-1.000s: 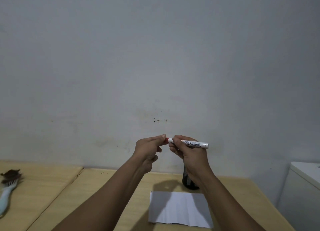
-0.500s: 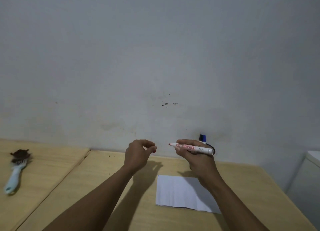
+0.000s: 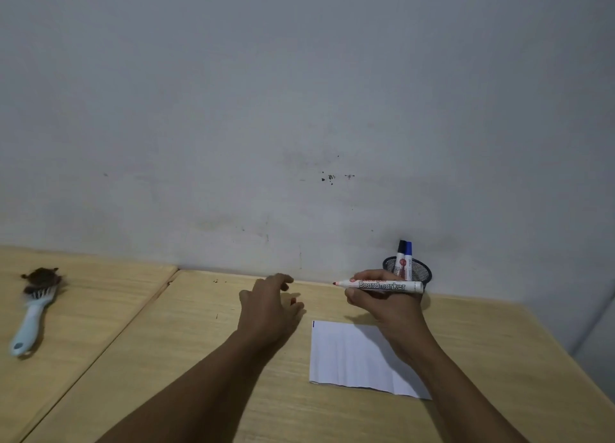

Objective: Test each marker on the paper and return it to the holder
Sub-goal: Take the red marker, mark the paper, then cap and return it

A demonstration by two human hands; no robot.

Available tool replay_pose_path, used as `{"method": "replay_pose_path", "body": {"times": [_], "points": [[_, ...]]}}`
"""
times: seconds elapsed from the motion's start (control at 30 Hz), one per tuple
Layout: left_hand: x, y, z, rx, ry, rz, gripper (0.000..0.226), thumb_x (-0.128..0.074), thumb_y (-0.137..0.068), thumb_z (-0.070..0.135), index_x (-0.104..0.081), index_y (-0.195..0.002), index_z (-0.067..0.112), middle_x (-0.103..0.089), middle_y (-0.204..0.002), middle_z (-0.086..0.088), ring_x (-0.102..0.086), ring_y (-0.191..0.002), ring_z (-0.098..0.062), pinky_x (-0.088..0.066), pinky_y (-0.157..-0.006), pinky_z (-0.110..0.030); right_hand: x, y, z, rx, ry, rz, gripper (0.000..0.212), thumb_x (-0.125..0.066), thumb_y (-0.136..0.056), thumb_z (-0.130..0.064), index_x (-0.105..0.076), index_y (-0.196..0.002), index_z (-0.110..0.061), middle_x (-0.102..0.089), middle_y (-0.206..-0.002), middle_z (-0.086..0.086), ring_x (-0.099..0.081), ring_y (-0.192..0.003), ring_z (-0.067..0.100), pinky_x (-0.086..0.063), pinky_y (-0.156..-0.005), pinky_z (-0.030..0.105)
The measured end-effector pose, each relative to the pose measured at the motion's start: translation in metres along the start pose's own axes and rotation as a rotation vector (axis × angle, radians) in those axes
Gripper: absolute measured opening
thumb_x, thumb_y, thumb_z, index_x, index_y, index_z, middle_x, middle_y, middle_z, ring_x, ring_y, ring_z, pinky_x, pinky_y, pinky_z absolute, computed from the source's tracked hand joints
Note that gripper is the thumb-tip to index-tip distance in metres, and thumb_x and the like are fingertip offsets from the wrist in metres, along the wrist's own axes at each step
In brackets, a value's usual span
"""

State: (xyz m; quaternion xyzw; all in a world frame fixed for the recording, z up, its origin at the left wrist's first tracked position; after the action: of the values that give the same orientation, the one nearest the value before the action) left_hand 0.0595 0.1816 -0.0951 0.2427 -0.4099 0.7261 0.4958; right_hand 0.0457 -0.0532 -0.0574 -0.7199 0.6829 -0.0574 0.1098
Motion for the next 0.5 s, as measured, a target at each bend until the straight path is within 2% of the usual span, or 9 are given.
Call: {"method": "replay_pose_path", "body": {"times": [0.07,0.1,0.2,0.33,0.5], "points": [[0.016,0.012,0.015,-0.105,0.014,0.132,0.033,-0.067,-0.078,0.047,-0.055,-0.104,0.031,-0.056,-0.102,0.015,-0.051,-0.095,-0.008,-0.032,-0.083,-0.036,-0.004,-0.002,0.005,-0.027,-0.021,-0.008,0.013,-0.079,-0.081,0.0,-0.069,-0.089,-0.002,-0.076,-0.074,0.01,-0.074,-0.072,0.023,-0.063,-0.07,0.032],[0.02,0.02,0.024,-0.156,0.022,0.137,0.029,-0.063,-0.078,0.049,-0.054,-0.099,0.031,-0.055,-0.098,0.016,-0.049,-0.092,-0.006,-0.032,-0.082,-0.035,-0.008,-0.004,0.008,-0.037,-0.007,-0.021,0.012,-0.078,-0.083,-0.004,-0.069,-0.089,0.0,-0.075,-0.071,0.011,-0.072,-0.068,0.023,-0.062,-0.066,0.031],[0.008,0.044,0.045,-0.262,-0.059,-0.041,0.028,-0.057,-0.075,0.062,-0.054,-0.09,0.038,-0.054,-0.098,0.023,-0.043,-0.094,-0.003,-0.029,-0.088,-0.036,-0.023,-0.005,0.022,-0.07,0.123,-0.088,0.019,-0.074,-0.089,-0.015,-0.067,-0.091,0.002,-0.07,-0.069,0.012,-0.066,-0.061,0.022,-0.057,-0.058,0.033],[-0.012,0.052,0.036,-0.248,-0.137,-0.24,0.042,-0.056,-0.074,0.068,-0.062,-0.103,0.039,-0.059,-0.12,0.02,-0.041,-0.119,-0.007,-0.021,-0.108,-0.048,-0.043,-0.009,0.048,-0.137,0.207,-0.166,0.01,-0.071,-0.091,-0.014,-0.068,-0.093,-0.005,-0.068,-0.068,0.007,-0.061,-0.057,0.017,-0.05,-0.05,0.029],[-0.024,0.054,0.024,-0.28,-0.124,-0.324,0.046,-0.049,-0.079,0.07,-0.068,-0.106,0.038,-0.06,-0.121,0.02,-0.042,-0.119,-0.008,-0.03,-0.106,-0.057,-0.052,-0.017,0.074,-0.145,0.342,-0.207,0.013,-0.07,-0.092,-0.019,-0.071,-0.083,-0.009,-0.069,-0.063,-0.001,-0.061,-0.054,0.009,-0.049,-0.053,0.026]]}}
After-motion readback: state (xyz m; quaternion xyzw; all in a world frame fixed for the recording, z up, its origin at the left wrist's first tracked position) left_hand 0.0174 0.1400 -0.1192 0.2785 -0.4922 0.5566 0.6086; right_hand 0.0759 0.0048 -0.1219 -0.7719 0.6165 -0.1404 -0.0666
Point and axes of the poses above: each hand's wrist, its own y-axis away from the middle knuckle, its own x-axis out of the back of the hand, z = x × y, the point moved 10 cm from there along -y, towards the middle knuckle
